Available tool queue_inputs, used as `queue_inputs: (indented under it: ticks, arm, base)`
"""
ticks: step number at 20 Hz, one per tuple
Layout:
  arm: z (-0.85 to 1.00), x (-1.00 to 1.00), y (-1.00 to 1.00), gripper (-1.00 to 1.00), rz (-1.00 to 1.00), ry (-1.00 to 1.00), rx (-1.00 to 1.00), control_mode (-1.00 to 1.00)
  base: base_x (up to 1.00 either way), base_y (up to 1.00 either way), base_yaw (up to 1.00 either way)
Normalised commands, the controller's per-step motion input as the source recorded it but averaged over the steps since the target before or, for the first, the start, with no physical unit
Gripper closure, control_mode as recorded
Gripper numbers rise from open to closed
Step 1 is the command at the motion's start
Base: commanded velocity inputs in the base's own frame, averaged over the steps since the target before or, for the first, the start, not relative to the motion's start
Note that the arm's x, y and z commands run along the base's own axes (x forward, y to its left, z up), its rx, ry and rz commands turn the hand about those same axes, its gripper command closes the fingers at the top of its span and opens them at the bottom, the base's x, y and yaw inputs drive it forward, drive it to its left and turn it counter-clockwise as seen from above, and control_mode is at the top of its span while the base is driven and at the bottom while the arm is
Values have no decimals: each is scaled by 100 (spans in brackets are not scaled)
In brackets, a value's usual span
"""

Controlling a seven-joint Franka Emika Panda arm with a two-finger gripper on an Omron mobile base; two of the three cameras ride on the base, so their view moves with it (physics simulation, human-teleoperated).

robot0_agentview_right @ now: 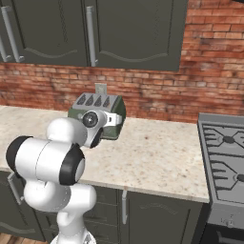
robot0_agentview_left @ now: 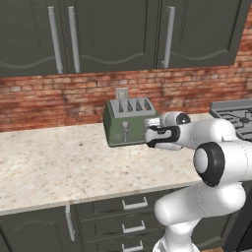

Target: Start the toaster. Once the lever pops up, take the bread to the plate on the dining counter.

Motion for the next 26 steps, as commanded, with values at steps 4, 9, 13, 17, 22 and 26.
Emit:
queue_inputs:
  ticks: [4, 9, 13, 17, 22, 26]
  arm:
    - [19, 6, 0, -100, -4, -1, 0, -100]
    - [16, 2, 5, -100, -5, 0, 0, -100]
    - [19, 8, 11, -100, -4, -1, 0, -100]
    - [25, 3, 16, -100, 0, 0, 0, -100]
    - [15, 9, 6, -100, 0, 0, 0, -100]
    - [4, 23, 6, -100, 0, 0, 0, -100]
  base:
    - [0, 0, 0]
    - [0, 0, 0]
    - [0, 0, 0]
    - [0, 0, 0]
    - [0, 0, 0]
    - [0, 0, 0]
